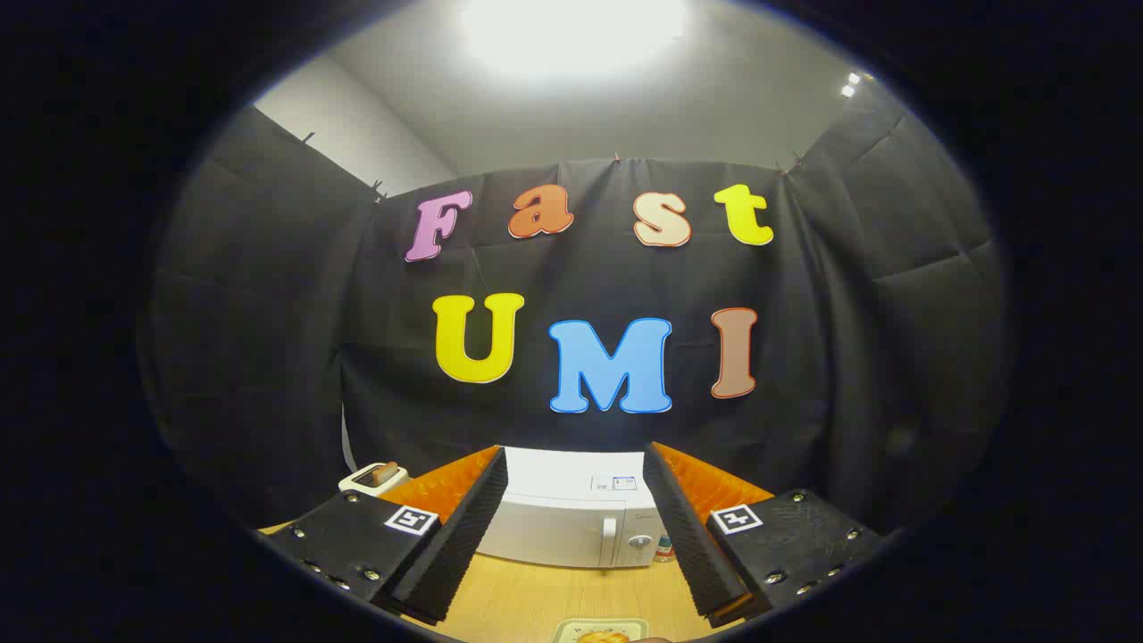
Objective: Open the microwave, put the food inside, and close the microwave door.
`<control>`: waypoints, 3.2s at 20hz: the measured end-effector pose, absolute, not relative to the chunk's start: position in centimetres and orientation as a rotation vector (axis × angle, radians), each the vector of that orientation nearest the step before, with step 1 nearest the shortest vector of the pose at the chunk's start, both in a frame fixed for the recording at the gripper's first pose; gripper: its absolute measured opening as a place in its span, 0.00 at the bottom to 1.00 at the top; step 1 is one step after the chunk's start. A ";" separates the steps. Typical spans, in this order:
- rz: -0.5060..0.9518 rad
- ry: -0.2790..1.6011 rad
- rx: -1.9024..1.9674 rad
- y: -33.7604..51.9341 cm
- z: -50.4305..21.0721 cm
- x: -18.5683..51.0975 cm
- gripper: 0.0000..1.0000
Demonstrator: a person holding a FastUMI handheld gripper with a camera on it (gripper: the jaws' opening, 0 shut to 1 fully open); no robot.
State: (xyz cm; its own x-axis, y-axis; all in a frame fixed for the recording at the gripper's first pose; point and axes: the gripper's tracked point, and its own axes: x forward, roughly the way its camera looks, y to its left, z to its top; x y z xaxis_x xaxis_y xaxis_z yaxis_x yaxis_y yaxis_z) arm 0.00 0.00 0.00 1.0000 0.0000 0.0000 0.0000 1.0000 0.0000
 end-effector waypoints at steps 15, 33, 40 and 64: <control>-0.051 -0.008 -0.030 1.9 1.5 1.7 0.95; -0.050 -0.060 -0.074 1.2 -4.7 6.3 0.96; -0.058 0.002 -0.008 -1.6 -12.2 11.4 0.96; -0.127 0.180 -0.048 -6.2 -34.8 22.3 0.77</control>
State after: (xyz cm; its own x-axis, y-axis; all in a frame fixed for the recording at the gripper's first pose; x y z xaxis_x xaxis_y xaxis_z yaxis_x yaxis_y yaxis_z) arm 22.27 -6.20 -34.80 0.9758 -0.1301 -0.1758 0.1214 0.9908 -0.0594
